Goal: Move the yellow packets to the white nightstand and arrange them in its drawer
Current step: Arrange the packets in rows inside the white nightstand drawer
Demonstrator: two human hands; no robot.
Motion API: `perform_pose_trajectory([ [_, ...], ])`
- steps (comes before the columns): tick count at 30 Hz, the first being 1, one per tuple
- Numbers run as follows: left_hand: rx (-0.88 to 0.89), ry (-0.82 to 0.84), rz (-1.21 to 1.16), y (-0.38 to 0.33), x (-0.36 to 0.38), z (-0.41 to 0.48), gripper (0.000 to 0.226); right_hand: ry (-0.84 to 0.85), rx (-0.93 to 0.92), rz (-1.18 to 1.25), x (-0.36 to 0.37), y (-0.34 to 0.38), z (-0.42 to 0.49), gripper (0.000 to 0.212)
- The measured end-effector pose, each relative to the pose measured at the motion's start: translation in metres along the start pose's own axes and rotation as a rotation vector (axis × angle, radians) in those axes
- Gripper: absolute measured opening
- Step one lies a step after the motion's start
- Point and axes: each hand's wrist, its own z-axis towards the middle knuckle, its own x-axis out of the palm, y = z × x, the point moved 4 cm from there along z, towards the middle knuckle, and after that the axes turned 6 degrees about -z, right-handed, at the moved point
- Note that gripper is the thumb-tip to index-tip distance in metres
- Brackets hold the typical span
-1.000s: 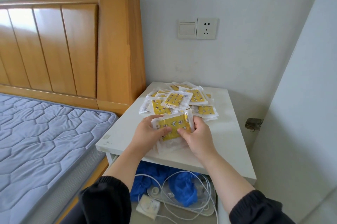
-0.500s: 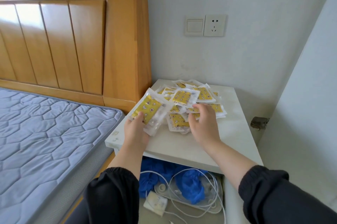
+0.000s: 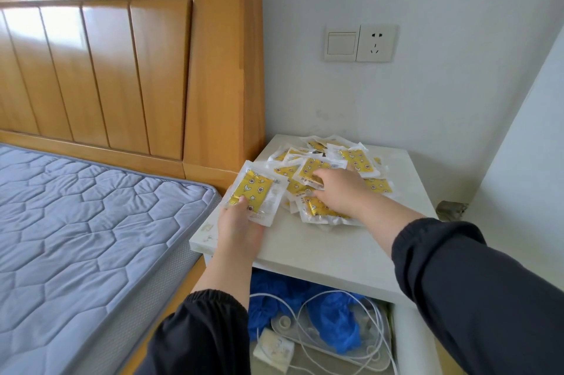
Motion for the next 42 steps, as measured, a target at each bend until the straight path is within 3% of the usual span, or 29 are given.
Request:
perform_pose_trajectory([
  [4, -0.016, -0.005, -0.003, 0.002, -0.003, 0.003, 0.037, -0.034, -0.043, -0.030, -0.009, 0.009, -0.004, 0.033],
  [11, 0.006, 0.037, -0.080, 0.003, -0.002, 0.002, 0.037, 0.005, 0.061, 0.167, -0.002, 0.019, 0.002, 0.072],
  [15, 0.067, 0.059, -0.101, 0.000, -0.002, 0.005, 0.041, 0.094, 0.015, 0.067, 0.009, 0.030, 0.004, 0.097],
  [17, 0.061, 0.052, -0.135, 0.001, -0.002, 0.005, 0.042, 0.090, -0.013, 0.014, 0.009, 0.034, 0.006, 0.088],
  [21, 0.068, 0.066, -0.138, 0.000, 0.000, 0.001, 0.043, 0.010, -0.080, -0.021, -0.002, 0.043, 0.003, 0.045],
  [28, 0.010, 0.037, -0.145, 0.003, 0.000, 0.000, 0.033, -0.109, -0.211, -0.132, -0.015, 0.059, -0.009, 0.010],
  [32, -0.024, 0.060, -0.141, 0.004, -0.002, 0.000, 0.036, -0.175, -0.242, -0.189, -0.022, 0.056, -0.020, 0.019],
  [38, -0.056, 0.077, -0.135, 0.001, -0.005, -0.016, 0.035, -0.422, -0.137, 0.011, -0.029, 0.021, -0.046, 0.036],
  [42, -0.076, 0.037, -0.072, 0.001, -0.008, -0.033, 0.040, -0.654, -0.147, 0.099, -0.030, 0.003, -0.076, 0.024],
])
